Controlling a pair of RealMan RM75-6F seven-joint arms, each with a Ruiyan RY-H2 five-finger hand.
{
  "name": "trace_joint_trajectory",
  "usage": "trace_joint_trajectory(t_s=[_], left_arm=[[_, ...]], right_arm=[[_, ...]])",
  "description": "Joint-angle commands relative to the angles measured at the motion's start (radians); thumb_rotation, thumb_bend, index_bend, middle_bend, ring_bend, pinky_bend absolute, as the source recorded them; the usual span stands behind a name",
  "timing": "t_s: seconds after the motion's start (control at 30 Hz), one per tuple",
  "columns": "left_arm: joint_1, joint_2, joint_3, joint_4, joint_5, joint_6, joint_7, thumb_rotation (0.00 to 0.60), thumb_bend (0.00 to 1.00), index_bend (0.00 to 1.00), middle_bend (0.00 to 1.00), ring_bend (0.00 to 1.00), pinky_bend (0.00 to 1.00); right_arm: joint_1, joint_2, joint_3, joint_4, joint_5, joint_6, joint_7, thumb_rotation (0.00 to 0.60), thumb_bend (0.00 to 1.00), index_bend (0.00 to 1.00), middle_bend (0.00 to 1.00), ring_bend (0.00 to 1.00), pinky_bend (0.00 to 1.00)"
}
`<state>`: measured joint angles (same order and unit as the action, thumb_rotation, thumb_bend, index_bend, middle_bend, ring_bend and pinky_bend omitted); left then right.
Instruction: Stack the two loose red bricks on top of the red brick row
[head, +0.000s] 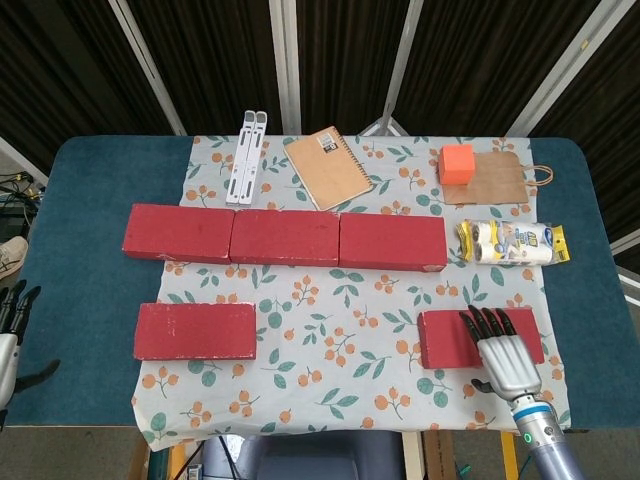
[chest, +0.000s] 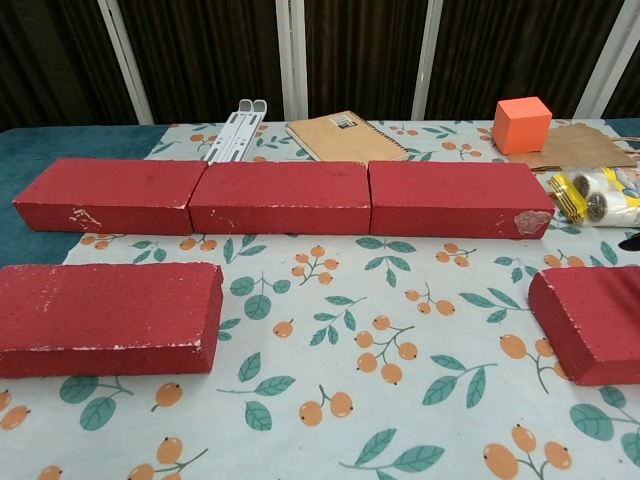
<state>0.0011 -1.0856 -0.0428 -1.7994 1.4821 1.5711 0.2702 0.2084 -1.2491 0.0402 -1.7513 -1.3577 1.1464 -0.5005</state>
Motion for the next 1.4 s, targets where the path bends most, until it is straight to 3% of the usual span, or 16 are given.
trace_joint_trajectory(t_s=[0.03, 0.57, 1.27, 1.4], left_arm=[[0.001, 0.000, 0.000, 0.000, -0.001, 0.002, 0.003, 0.600, 0.00, 0.03, 0.00, 0.00, 0.08], [0.001, -0.018, -0.002, -0.005, -0.014, 0.006, 0.052, 0.600, 0.00, 0.03, 0.00, 0.00, 0.08], [-0.006, -0.025, -0.005, -0.005, -0.024, -0.004, 0.067, 0.600, 0.00, 0.03, 0.00, 0.00, 0.08], [-0.006, -0.024, -0.005, -0.005, -0.027, -0.005, 0.066, 0.600, 0.00, 0.03, 0.00, 0.00, 0.08]], right_arm=[[0.032, -0.007, 0.013, 0.009, 0.033, -0.035, -0.041, 0.600, 0.00, 0.00, 0.00, 0.00, 0.00], [0.121, 0.022, 0.017, 0.026, 0.149, -0.131, -0.173, 0.600, 0.00, 0.00, 0.00, 0.00, 0.00], [0.206, 0.017, 0.021, -0.004, 0.251, -0.190, -0.198, 0.600, 0.00, 0.00, 0.00, 0.00, 0.00], [0.227, 0.009, 0.020, 0.000, 0.285, -0.204, -0.213, 0.600, 0.00, 0.00, 0.03, 0.04, 0.00]])
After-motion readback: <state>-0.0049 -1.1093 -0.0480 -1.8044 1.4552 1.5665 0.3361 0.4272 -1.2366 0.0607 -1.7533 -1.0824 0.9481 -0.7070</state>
